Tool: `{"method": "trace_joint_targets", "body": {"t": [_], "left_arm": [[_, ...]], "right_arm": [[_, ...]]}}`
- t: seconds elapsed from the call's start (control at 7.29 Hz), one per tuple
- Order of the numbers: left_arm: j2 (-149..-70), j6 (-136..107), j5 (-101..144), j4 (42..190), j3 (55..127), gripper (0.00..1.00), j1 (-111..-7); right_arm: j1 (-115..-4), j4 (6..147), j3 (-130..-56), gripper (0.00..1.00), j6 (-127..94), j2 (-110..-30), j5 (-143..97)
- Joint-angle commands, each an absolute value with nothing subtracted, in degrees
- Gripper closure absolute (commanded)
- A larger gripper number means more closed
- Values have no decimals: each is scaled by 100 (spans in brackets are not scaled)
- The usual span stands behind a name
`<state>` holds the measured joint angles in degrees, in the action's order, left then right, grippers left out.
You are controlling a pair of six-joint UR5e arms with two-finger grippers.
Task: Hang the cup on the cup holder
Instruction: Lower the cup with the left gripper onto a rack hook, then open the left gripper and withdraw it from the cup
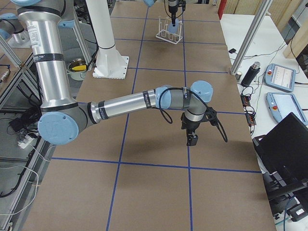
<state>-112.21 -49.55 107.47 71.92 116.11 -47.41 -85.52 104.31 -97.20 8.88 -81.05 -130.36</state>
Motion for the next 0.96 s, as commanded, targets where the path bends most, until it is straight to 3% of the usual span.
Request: {"method": "trace_joint_targets", "body": {"t": [0.0,0.41,0.82], "left_arm": [[-11206,-4905,10732,7207,11531,2,-4729],[-10944,-4405,10749,7146,12118,2,-4964],[-10312,-3380,11746,7154,12393,2,-6496]], "right_arm": [[-8560,10424,-9721,0,888,-8112,-13043],[-8578,10432,-9903,0,757,-8382,-13166],[-8622,10415,-9861,0,747,-8455,-13192]]}}
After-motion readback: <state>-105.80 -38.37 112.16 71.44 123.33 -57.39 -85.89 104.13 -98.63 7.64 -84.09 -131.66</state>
